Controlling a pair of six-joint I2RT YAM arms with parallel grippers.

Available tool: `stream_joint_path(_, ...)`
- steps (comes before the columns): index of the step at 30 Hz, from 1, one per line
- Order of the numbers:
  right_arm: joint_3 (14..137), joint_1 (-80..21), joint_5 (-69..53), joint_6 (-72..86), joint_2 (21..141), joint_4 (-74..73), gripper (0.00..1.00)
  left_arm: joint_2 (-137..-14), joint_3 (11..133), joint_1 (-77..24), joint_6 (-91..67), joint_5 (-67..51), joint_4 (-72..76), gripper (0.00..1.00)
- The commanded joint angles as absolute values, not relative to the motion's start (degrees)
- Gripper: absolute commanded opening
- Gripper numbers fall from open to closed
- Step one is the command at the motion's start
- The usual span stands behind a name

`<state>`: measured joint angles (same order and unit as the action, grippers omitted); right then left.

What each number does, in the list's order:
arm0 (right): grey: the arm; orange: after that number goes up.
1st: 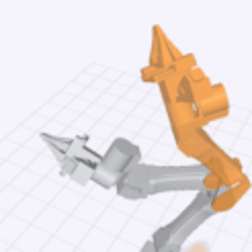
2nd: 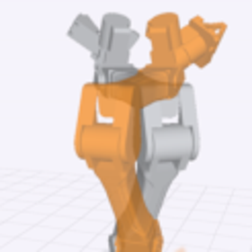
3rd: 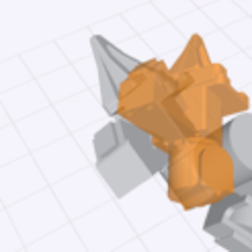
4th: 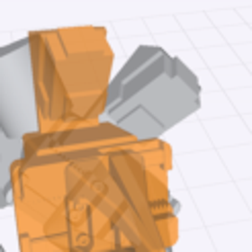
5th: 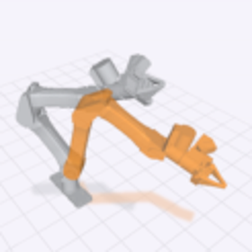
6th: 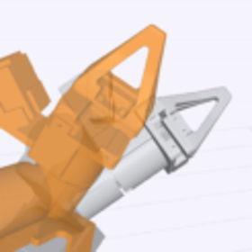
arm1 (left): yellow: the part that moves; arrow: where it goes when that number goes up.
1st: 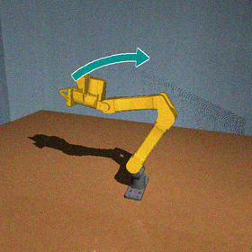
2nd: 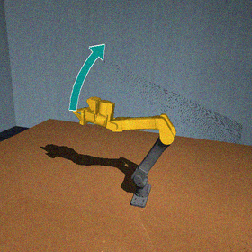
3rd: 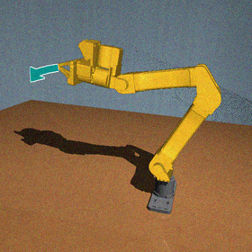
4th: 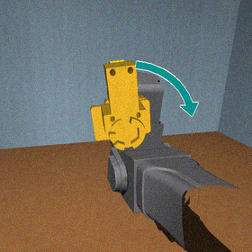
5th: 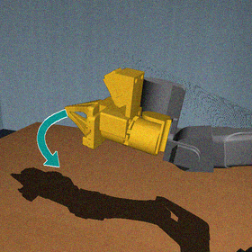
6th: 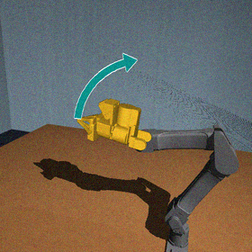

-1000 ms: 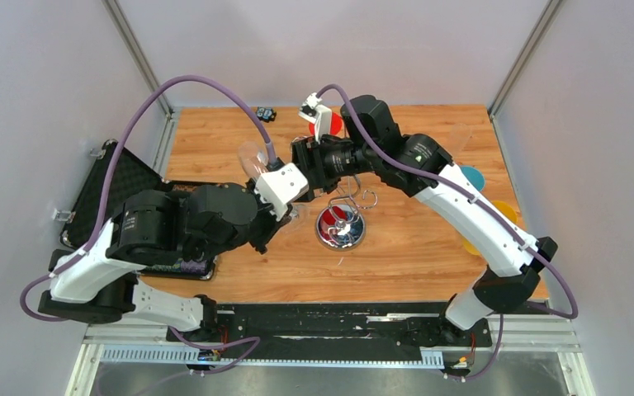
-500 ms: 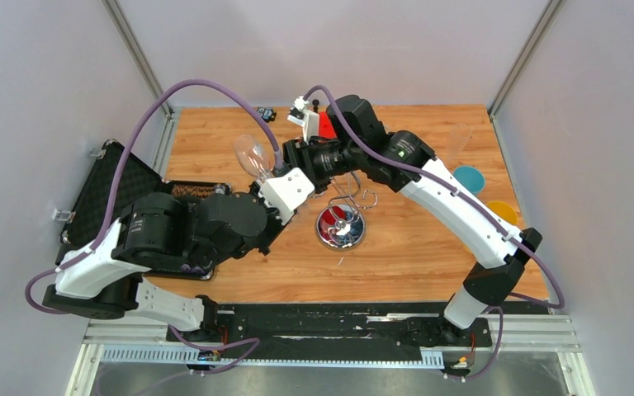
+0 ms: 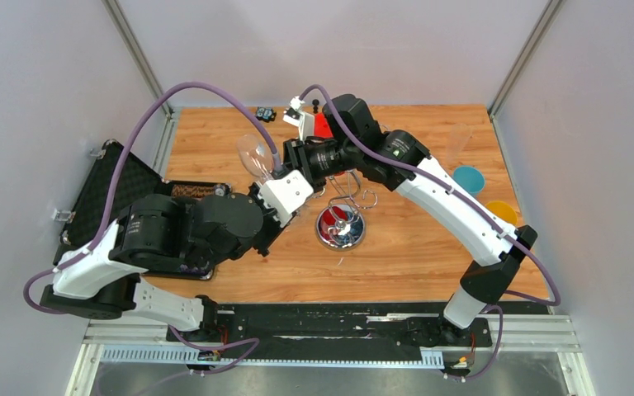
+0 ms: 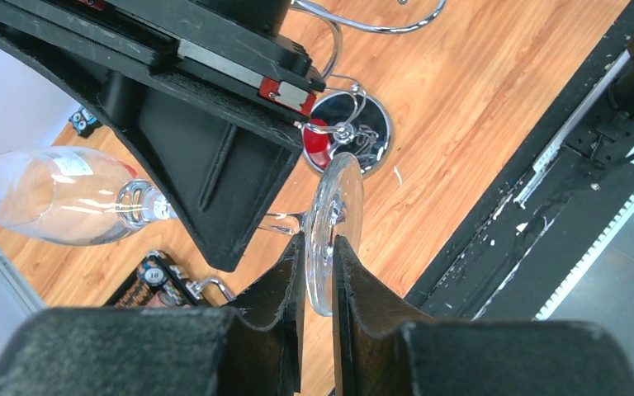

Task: Take the wine glass off the wine glass rack
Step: Place the wine glass at the center of the board.

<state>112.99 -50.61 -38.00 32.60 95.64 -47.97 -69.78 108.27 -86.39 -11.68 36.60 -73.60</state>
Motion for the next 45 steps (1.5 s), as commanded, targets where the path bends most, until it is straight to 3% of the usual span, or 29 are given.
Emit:
stream_joint_path(1, 114.9, -51.0, -39.1, 34.2, 95.8, -45.2, 0.25, -68.0, 107.7, -87.0, -9.7, 36.2, -69.1, 0.0)
stream_joint_path(8, 113.7, -51.0, -39.4, 34.7, 94.8, -43.6, 0.06, -67.6, 105.9, -87.0, -9.9, 34.1, -68.6, 0.0)
stream_joint_path(12, 112.0, -51.0, -39.6, 35.2, 93.9, -42.1, 0.0, -66.7, 104.8, -87.0, -10.3, 33.1, -67.8, 0.01)
stream_joint_path(29, 101.1, -51.0, -39.8, 36.5, 85.6, -31.3, 0.0, -64.2, 100.3, -86.9, -10.6, 28.6, -63.8, 0.43)
stream_joint_path(35, 97.7, -51.0, -39.1, 37.0, 82.8, -28.6, 0.0, -64.3, 100.3, -87.0, -10.4, 27.8, -62.4, 0.46)
stream_joint_path(45, 92.7, -50.9, -37.7, 36.4, 78.7, -26.4, 0.0, -61.1, 99.5, -87.0, -9.6, 27.8, -56.1, 0.62)
